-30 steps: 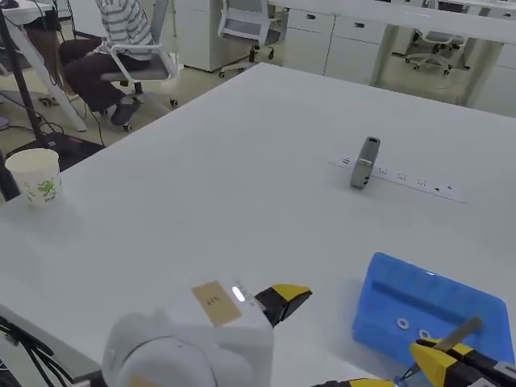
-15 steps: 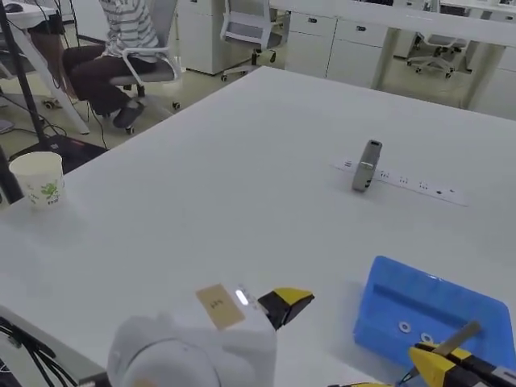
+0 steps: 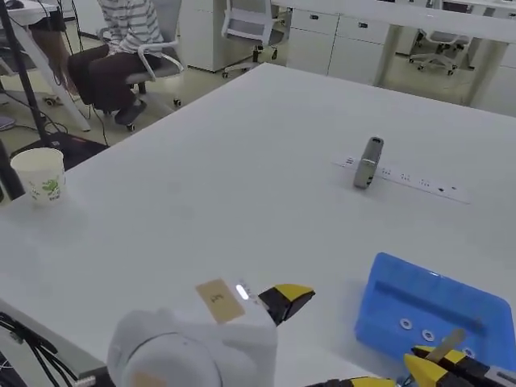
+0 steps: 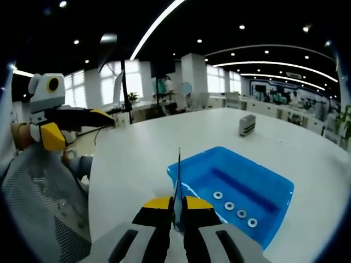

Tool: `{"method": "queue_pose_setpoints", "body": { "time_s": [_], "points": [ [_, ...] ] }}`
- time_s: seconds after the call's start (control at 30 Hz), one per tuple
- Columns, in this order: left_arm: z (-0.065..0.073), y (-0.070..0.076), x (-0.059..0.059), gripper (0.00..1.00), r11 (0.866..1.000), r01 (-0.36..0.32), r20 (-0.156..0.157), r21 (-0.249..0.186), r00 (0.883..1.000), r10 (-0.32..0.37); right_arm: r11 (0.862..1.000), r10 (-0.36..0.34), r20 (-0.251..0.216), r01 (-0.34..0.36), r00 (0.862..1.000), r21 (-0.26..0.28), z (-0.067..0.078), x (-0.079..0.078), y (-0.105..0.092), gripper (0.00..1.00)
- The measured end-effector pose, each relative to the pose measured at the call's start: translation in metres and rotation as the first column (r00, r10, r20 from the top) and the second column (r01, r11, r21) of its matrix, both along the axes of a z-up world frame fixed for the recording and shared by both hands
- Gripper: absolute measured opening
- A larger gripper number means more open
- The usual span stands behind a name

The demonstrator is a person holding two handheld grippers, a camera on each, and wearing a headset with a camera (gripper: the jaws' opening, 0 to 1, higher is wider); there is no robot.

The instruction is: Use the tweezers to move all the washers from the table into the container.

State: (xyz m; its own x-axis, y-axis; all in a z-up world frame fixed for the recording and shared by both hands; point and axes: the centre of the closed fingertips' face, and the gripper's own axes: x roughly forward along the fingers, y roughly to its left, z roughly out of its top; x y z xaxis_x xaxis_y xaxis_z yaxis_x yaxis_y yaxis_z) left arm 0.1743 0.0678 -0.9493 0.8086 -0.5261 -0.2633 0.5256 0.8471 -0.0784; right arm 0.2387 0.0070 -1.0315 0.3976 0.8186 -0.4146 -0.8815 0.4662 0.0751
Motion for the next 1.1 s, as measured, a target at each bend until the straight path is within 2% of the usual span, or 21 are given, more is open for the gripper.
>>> {"method": "queue_pose_setpoints", "body": {
  "time_s": [0.17,0.27,0.37,0.7,0.77,0.93,1.0,1.03,1.1],
  "points": [
    [0.0,0.001,0.0,0.57,1.0,-0.004,0.001,-0.003,1.0,0.004,1.0,0.012,-0.008,-0.012,1.0,0.006,-0.001,0.001,0.002,0.04],
    [0.0,0.001,0.0,0.57,1.0,-0.004,0.0,-0.005,1.0,0.004,1.0,0.014,-0.035,-0.013,0.999,0.005,-0.003,-0.001,0.003,0.04],
    [0.0,0.001,0.0,0.57,1.0,-0.005,0.0,-0.006,1.0,0.005,0.999,0.027,-0.048,-0.026,0.998,0.03,-0.002,-0.005,0.006,0.04],
    [0.001,0.001,0.0,0.57,1.0,-0.007,0.004,-0.007,1.0,0.007,0.999,0.039,-0.008,-0.039,0.999,-0.014,-0.004,-0.009,0.007,0.04],
    [0.001,0.001,0.0,0.56,1.0,-0.006,0.004,-0.006,1.0,0.006,0.998,0.049,0.018,-0.048,0.999,-0.031,-0.004,-0.01,0.007,0.03],
    [0.001,0.001,0.0,0.56,1.0,-0.004,0.004,-0.002,1.0,0.004,0.996,0.063,0.029,-0.061,0.998,-0.057,-0.004,-0.011,0.009,0.02],
    [0.002,0.002,0.0,0.56,1.0,-0.007,0.006,-0.004,1.0,0.007,0.997,0.059,0.015,-0.058,0.998,-0.054,-0.004,-0.011,0.009,0.02],
    [0.002,0.002,0.0,0.56,1.0,-0.008,0.007,-0.006,1.0,0.009,0.998,0.046,-0.009,-0.046,0.999,-0.04,-0.004,-0.011,0.008,0.02],
    [0.002,0.002,0.0,0.56,1.0,-0.01,0.006,-0.006,1.0,0.01,0.999,0.04,-0.015,-0.04,0.999,-0.03,-0.003,-0.011,0.008,0.02]
  ]
}}
